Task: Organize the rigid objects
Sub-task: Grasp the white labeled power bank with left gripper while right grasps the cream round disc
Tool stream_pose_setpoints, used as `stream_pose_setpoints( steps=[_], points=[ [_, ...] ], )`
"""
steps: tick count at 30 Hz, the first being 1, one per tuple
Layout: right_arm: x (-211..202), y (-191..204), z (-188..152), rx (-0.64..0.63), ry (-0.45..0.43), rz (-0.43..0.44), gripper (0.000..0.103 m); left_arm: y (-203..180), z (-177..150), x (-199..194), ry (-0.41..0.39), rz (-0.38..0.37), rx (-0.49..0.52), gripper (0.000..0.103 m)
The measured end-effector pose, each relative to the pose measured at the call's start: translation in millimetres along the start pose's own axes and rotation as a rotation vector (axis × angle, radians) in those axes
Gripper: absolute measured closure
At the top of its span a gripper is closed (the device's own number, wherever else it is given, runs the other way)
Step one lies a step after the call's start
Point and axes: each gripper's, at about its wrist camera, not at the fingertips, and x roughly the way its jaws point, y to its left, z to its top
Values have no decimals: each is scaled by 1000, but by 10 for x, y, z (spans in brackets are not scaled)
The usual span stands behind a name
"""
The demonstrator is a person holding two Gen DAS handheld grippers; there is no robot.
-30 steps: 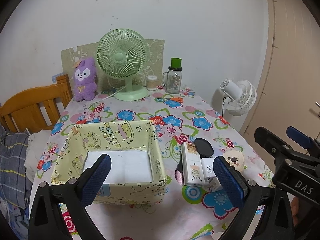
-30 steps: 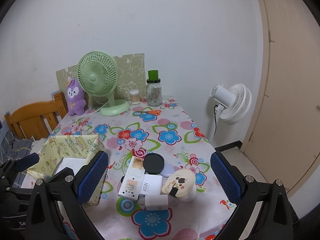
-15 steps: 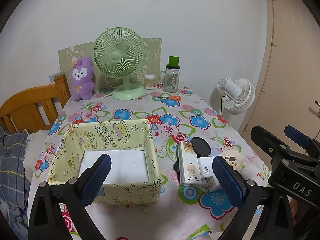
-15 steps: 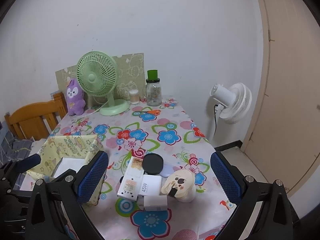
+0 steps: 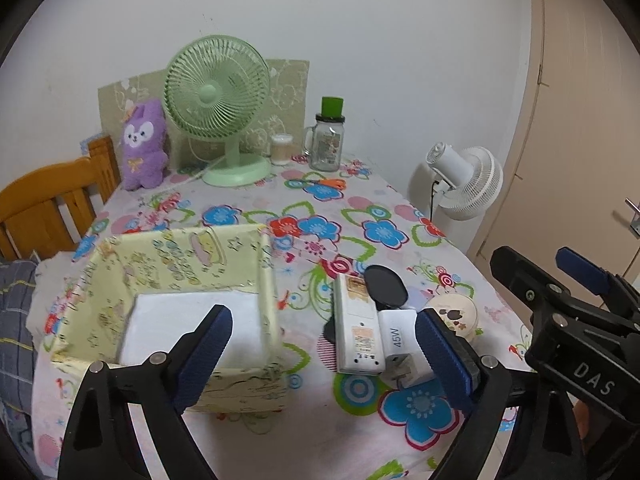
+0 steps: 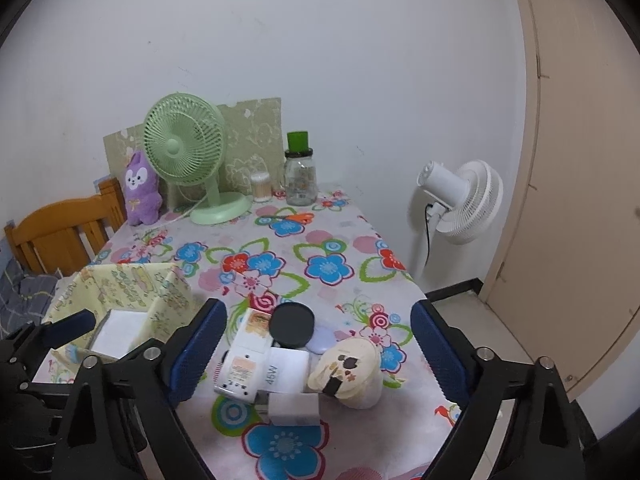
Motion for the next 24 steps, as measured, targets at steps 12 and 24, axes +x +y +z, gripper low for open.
stream_pose_setpoints(
  steps=[12,24],
  points=[
    [289,-268,-129,27,63,-29,15,-343,-43,329,50,-14,73,15],
    [565,-440,-194,38,121,-47,15,-523,-28,666,112,-10,103,18]
  ],
)
